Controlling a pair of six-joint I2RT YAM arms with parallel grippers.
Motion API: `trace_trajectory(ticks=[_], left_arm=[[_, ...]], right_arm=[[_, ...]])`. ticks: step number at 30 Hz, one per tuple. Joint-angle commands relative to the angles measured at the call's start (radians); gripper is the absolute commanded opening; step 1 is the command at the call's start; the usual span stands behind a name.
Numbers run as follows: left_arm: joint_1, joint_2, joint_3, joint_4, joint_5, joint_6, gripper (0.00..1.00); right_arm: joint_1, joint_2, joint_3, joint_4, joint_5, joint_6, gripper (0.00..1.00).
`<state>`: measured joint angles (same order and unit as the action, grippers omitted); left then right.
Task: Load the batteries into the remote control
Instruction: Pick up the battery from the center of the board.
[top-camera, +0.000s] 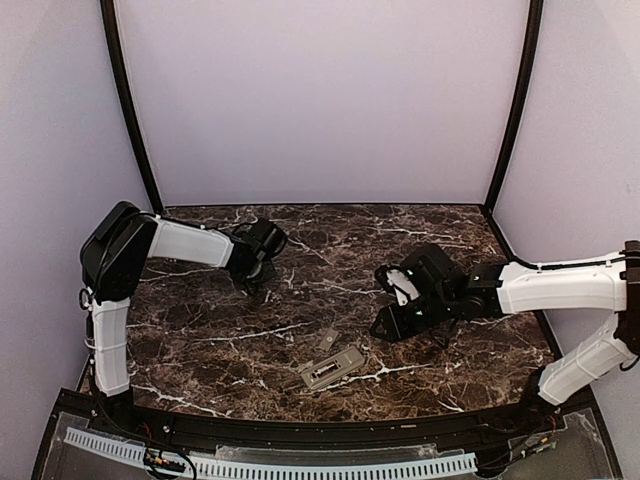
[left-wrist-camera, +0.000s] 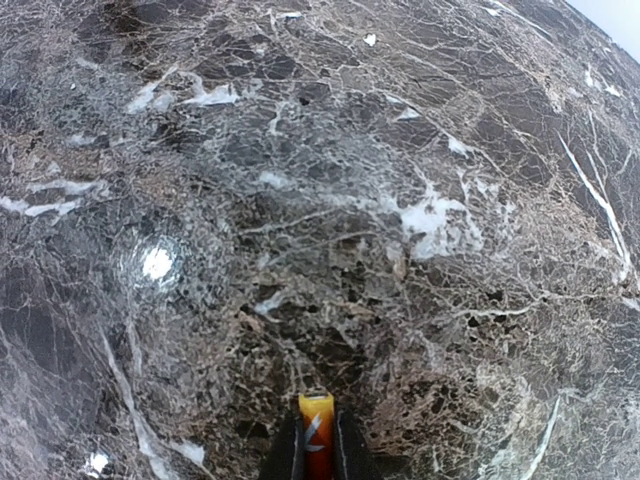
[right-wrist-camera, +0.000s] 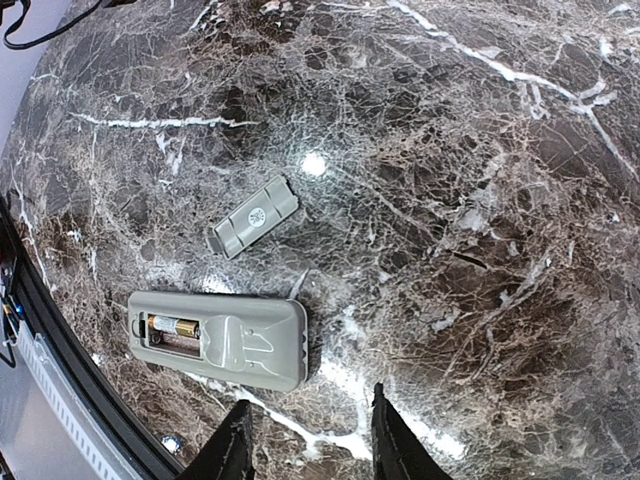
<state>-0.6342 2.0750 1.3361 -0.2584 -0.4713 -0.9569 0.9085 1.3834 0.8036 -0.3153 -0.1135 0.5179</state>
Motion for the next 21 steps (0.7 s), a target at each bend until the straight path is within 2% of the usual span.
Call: trace_trajectory(ticks=[1,5,13,15,18,21], left_arm=[[-0.010,-0.027,-0.077,-0.077,0.040,-0.022,0.00],[-0.038,-0.143,-0.132,-0.037,-0.058,-0.009,0.00],[-0.156,-0.389,-0.277,0.198,-0.122,0.111,0.00],[-0.193,-0.465,-0.345,0.335,-0.092,0.151,0.00],[-0.252,-0.561,-0.454,0.625,-0.021,0.273,0.00],[-0.331,-0.638,-0.482,0.813,0.051,0.391,0.00]], right_arm=[[-0.009,-0.025,-0.006,-0.009,0.011,0.009,0.38],[-0.010,-0.044,-0.001,-0.016,0.019,-0.003,0.38],[-0.010,-0.113,0.024,0.082,-0.016,-0.076,0.38],[-0.010,-0.137,0.030,0.153,-0.047,-0.106,0.38],[-0.010,-0.162,0.051,0.277,-0.101,-0.143,0.41],[-0.008,-0.164,0.075,0.419,-0.138,-0.164,0.49]])
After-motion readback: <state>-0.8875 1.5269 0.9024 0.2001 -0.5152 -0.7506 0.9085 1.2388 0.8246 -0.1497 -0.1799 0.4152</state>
